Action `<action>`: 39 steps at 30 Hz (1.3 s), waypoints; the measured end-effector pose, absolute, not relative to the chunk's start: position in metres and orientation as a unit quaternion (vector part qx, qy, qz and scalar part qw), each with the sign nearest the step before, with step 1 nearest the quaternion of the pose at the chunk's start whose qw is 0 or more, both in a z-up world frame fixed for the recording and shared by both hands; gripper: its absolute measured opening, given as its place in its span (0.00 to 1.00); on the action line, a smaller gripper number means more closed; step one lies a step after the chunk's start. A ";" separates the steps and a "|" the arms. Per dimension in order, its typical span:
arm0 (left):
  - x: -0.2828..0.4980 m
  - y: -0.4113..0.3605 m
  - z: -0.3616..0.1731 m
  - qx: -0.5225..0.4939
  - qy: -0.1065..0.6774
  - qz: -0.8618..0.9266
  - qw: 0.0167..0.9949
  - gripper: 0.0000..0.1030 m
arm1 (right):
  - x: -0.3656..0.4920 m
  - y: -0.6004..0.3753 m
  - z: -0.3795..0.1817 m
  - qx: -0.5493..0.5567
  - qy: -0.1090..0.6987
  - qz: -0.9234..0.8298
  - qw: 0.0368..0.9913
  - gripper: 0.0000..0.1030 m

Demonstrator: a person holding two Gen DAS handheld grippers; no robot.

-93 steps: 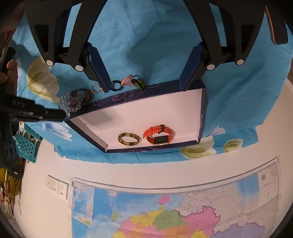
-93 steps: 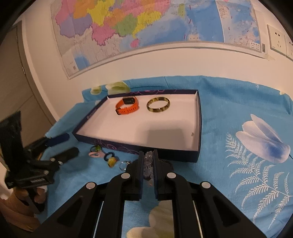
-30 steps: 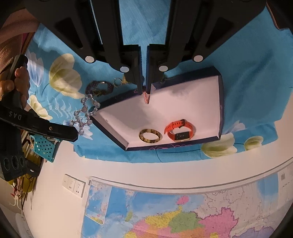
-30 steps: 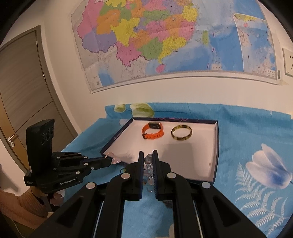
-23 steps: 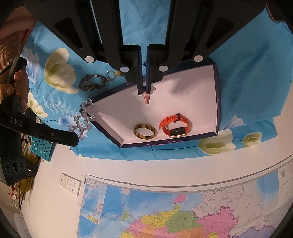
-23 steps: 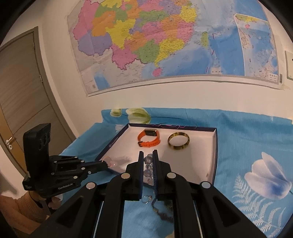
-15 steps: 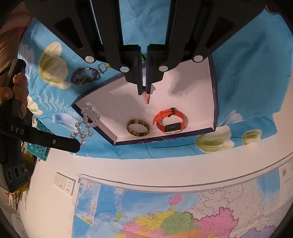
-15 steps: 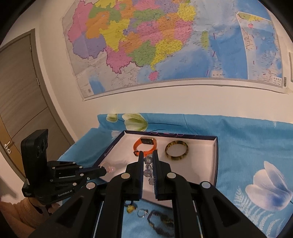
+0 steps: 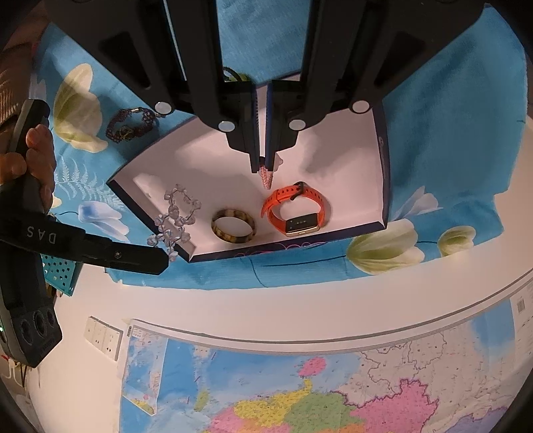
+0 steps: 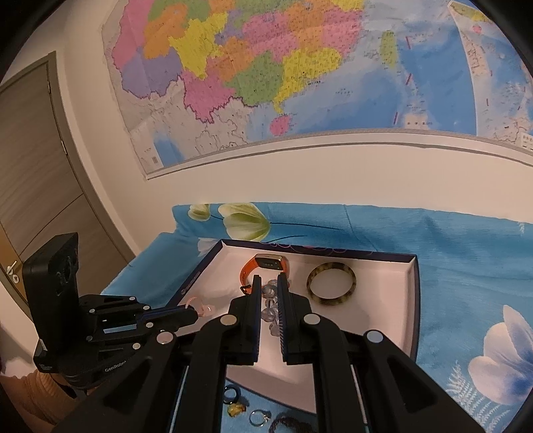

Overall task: Organize jewelry
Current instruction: 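Release the crystal bracelet in the tray with the right tool while the left tool holds the charm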

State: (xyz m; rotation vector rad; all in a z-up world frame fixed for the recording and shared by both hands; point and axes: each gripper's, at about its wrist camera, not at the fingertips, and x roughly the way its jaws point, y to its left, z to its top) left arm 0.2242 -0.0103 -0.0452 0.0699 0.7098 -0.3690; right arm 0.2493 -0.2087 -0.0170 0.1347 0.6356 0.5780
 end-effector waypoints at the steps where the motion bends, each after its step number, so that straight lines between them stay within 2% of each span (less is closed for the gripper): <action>1: 0.226 -0.011 -0.046 0.035 0.346 -0.179 0.920 0.04 | 0.251 -0.208 -0.018 0.066 0.309 0.280 0.906 0.07; 39: 0.274 -0.025 -0.075 0.077 0.395 -0.153 0.903 0.04 | 0.300 -0.198 -0.061 0.083 0.363 0.248 0.895 0.08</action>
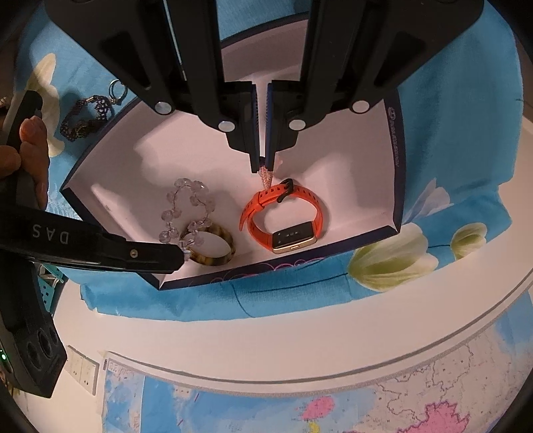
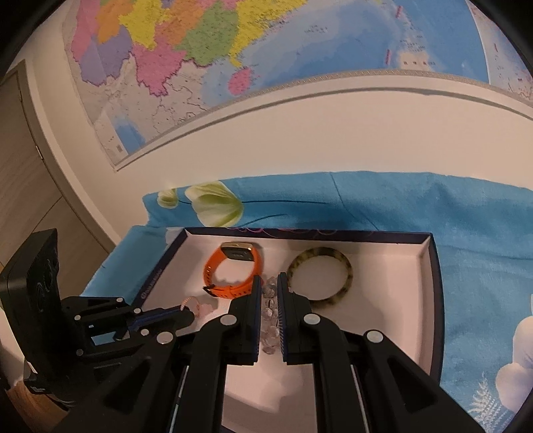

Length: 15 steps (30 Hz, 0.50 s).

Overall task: Organize jewelry
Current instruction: 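Release the crystal bracelet in the tray with the right tool while the left tool holds the charm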

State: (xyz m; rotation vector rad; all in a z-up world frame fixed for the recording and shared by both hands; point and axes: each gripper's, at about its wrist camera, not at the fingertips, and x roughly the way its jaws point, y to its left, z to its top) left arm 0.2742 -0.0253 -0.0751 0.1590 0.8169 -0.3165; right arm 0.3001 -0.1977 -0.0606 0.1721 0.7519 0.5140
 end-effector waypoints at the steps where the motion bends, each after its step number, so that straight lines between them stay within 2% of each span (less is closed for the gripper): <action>1: 0.275 -0.025 -0.075 0.078 0.396 -0.152 0.902 0.04 | 0.301 -0.198 -0.062 0.083 0.365 0.246 0.894 0.08; 13: 0.287 -0.032 -0.083 0.078 0.415 -0.151 0.894 0.04 | 0.304 -0.209 -0.070 0.077 0.384 0.212 0.896 0.10; 15: 0.289 -0.030 -0.085 0.075 0.420 -0.147 0.892 0.08 | 0.303 -0.212 -0.069 0.079 0.382 0.207 0.897 0.10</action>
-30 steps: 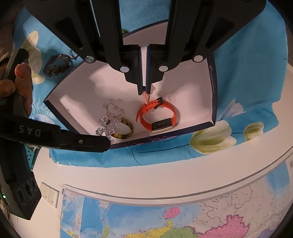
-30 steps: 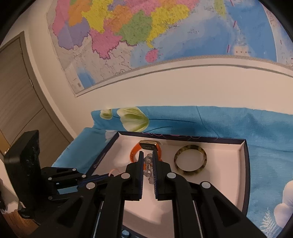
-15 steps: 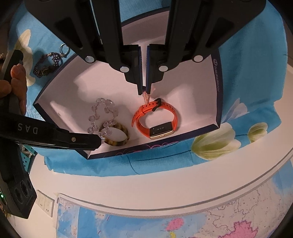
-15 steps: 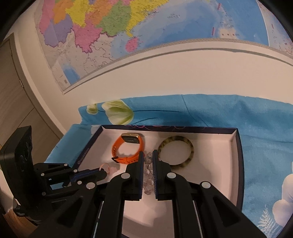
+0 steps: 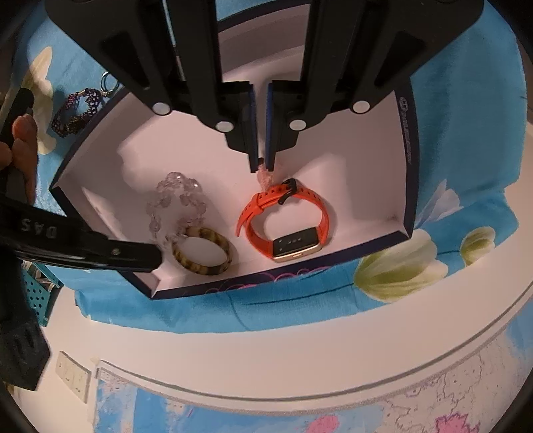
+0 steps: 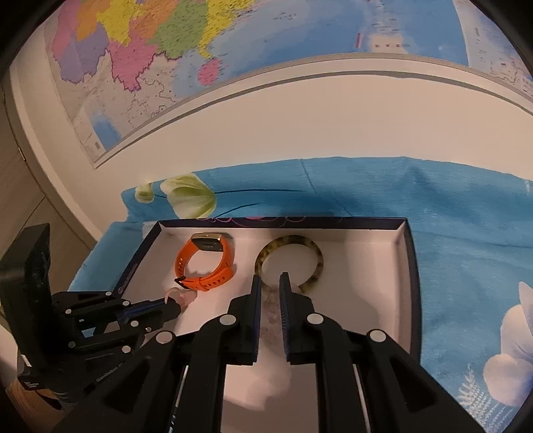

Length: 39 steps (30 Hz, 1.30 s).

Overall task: Organize jewelry
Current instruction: 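Release the crystal bracelet in the tray with the right tool while the left tool holds the charm, then lower the pink charm into the tray beside the watch and open the left tool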

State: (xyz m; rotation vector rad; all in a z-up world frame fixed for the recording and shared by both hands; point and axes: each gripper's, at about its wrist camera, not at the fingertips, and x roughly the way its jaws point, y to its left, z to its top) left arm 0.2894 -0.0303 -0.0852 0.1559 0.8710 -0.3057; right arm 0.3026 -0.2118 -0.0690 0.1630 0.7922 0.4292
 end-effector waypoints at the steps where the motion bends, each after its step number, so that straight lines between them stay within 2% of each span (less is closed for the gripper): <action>1: 0.291 -0.029 -0.086 0.073 0.421 -0.144 0.892 0.09 | 0.302 -0.213 -0.068 0.079 0.382 0.205 0.898 0.10; 3: 0.290 -0.026 -0.087 0.068 0.423 -0.143 0.892 0.09 | 0.299 -0.214 -0.066 0.077 0.380 0.203 0.899 0.10; 5: 0.288 -0.023 -0.084 0.063 0.417 -0.139 0.896 0.10 | 0.297 -0.216 -0.064 0.077 0.379 0.202 0.900 0.15; 11: 0.279 -0.015 -0.069 0.053 0.396 -0.132 0.907 0.28 | 0.287 -0.220 -0.057 0.076 0.370 0.206 0.903 0.18; 20: 0.243 0.000 -0.044 0.041 0.358 -0.139 0.922 0.33 | 0.243 -0.227 -0.039 0.052 0.348 0.234 0.906 0.29; 29: 0.193 0.005 -0.041 0.037 0.340 -0.172 0.924 0.37 | 0.194 -0.230 -0.044 0.016 0.344 0.260 0.902 0.31; 39: 0.170 -0.003 -0.063 0.031 0.359 -0.193 0.913 0.40 | 0.170 -0.257 -0.081 0.021 0.393 0.221 0.892 0.35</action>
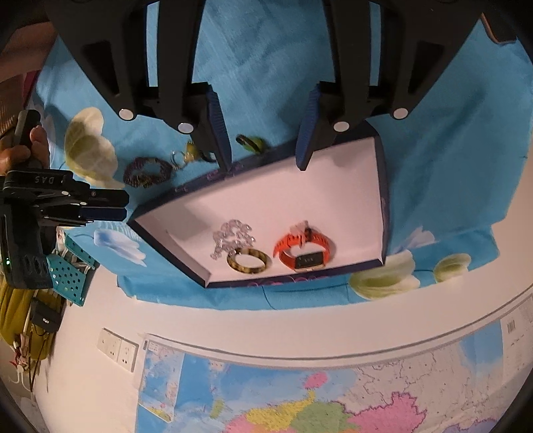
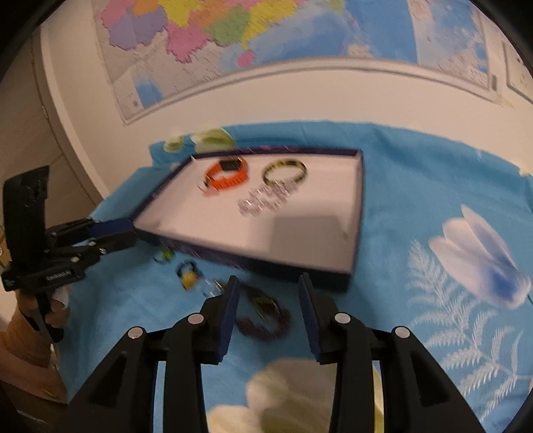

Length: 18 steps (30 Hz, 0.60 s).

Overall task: Organize jewelry
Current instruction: 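Lower the pink charm into the tray beside the watch and open the left tool, then grasp the dark beaded bracelet with the right tool and lift it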

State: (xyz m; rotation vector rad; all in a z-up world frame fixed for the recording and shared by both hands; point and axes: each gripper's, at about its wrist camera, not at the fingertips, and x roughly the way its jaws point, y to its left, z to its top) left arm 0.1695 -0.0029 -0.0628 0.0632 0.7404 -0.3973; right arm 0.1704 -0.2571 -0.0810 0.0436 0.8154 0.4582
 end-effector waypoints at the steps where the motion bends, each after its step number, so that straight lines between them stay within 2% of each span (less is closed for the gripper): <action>1: 0.169 -0.004 -0.065 0.030 0.363 -0.195 0.911 0.40 | 0.170 -0.258 -0.084 0.022 0.397 0.219 0.891 0.35; 7: 0.169 -0.009 -0.074 0.030 0.373 -0.197 0.906 0.41 | 0.170 -0.257 -0.104 0.008 0.424 0.202 0.883 0.34; 13: 0.169 -0.012 -0.078 0.029 0.378 -0.198 0.904 0.41 | 0.172 -0.254 -0.107 0.010 0.426 0.218 0.878 0.10; 18: 0.168 -0.012 -0.079 0.026 0.380 -0.199 0.903 0.41 | 0.169 -0.254 -0.101 0.018 0.412 0.220 0.884 0.06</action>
